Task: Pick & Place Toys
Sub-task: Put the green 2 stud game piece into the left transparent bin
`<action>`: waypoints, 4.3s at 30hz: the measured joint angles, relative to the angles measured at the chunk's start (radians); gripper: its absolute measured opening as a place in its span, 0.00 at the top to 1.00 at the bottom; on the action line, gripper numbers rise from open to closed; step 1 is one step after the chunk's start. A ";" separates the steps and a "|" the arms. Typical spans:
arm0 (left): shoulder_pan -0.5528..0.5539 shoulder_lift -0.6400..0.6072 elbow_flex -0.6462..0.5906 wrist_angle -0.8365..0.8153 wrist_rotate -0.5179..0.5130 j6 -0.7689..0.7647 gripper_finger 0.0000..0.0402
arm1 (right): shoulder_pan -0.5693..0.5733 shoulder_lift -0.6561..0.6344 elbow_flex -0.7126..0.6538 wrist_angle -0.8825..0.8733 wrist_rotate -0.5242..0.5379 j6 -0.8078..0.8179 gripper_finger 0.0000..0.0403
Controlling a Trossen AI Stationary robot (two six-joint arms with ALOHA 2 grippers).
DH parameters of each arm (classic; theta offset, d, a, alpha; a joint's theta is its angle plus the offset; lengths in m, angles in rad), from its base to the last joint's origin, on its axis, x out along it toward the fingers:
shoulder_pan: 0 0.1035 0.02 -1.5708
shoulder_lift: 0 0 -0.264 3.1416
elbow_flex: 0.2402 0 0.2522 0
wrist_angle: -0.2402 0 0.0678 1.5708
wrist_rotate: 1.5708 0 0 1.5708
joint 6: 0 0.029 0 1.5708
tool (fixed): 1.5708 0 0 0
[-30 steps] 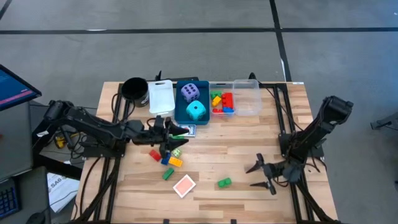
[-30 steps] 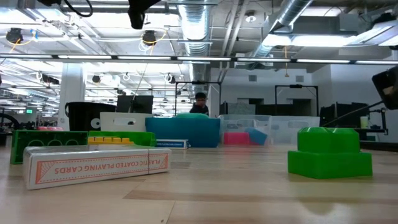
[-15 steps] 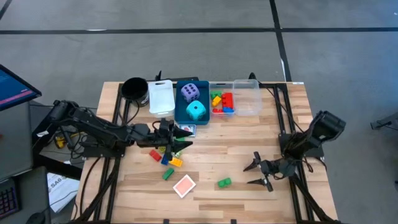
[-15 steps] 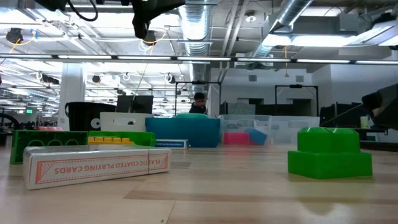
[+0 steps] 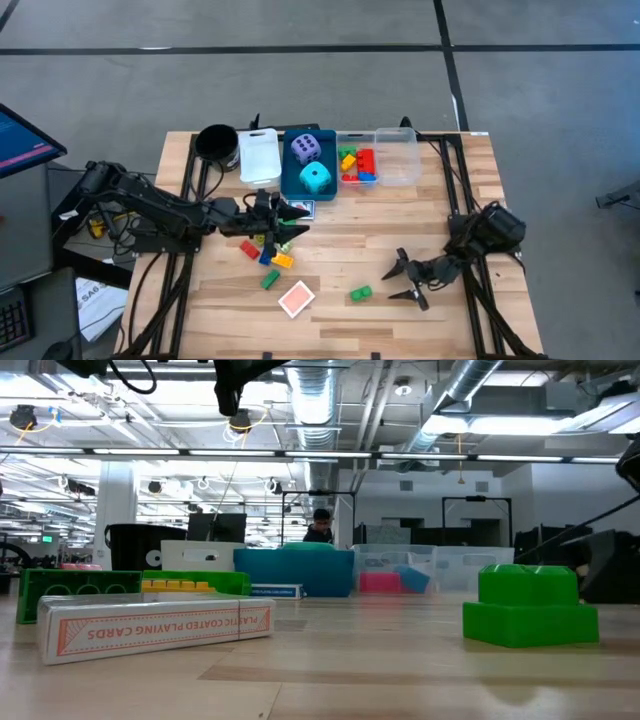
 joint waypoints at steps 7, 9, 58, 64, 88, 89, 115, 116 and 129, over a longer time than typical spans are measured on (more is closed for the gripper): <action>0.000 0.000 0.000 -0.001 0.002 0.000 0.41 | -0.047 0.091 0.102 0.002 -0.066 -0.047 0.33; 0.000 0.000 0.000 -0.001 0.002 0.000 0.41 | -0.062 0.114 0.134 0.002 -0.092 -0.063 0.33; 0.000 0.000 0.000 -0.006 0.012 0.001 0.41 | -0.278 0.192 0.436 -0.256 -0.352 -0.211 0.66; 0.000 -0.001 0.000 -0.036 0.009 0.002 0.41 | -0.328 0.146 0.433 -0.247 -0.355 -0.136 0.66; 0.000 -0.001 0.000 -0.229 0.014 0.002 0.41 | -0.576 -0.285 0.437 -0.541 0.529 0.025 0.66; -0.002 -0.001 0.000 -0.239 0.014 -0.001 0.41 | -0.596 -0.300 0.437 -0.556 0.547 0.024 0.66; -0.081 -0.001 0.000 -0.311 0.009 -0.062 0.41 | -0.845 -0.328 0.437 -0.685 0.462 0.044 0.34; -0.081 -0.001 0.000 -0.311 0.009 -0.062 0.41 | -0.834 -0.328 0.438 -0.686 0.451 0.043 0.34; -0.081 0.000 0.000 -0.325 0.010 -0.056 0.41 | -0.614 -0.328 0.438 -0.765 0.274 -0.121 0.36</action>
